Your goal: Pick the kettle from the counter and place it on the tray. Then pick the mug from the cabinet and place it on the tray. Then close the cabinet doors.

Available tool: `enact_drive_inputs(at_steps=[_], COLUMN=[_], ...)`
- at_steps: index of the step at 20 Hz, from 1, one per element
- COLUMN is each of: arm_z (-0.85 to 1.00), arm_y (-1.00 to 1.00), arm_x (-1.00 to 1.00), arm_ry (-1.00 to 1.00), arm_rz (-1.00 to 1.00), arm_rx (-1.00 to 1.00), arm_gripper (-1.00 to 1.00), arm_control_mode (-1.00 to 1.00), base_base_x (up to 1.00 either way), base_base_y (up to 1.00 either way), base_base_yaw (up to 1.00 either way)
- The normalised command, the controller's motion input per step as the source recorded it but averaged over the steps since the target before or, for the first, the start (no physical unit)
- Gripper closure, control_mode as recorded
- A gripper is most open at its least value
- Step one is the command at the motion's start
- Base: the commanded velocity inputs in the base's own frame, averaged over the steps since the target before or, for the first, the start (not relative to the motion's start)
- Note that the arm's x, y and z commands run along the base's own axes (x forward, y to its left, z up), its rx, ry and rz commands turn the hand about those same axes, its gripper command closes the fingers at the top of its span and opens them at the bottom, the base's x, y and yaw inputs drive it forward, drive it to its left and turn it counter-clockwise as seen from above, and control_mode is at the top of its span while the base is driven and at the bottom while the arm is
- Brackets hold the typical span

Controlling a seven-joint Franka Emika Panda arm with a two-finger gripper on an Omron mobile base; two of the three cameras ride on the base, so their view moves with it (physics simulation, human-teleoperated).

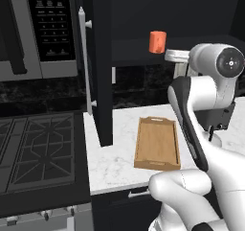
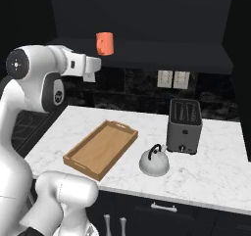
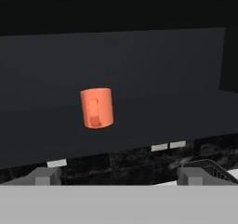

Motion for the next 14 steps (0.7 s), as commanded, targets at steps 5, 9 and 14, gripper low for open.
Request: enact_drive_inputs(at_steps=[5,9,14], arm_z=[0.0,0.06,0.2], arm_y=[-0.05,-0.25,0.13], arm_x=[0.01,0.0,-0.02], arm_ry=[0.0,0.0,0.0], arm_rz=[0.0,0.01,-0.02], arm_rx=[0.01,0.15,0.0], arm_gripper=[-1.0,-1.0,-1.0], arm_control_mode=[-1.0,-1.0,-1.0], base_base_x=[0.0,0.0,0.0], base_base_y=[0.0,0.0,0.0], base_base_yaw=[0.0,0.0,0.0])
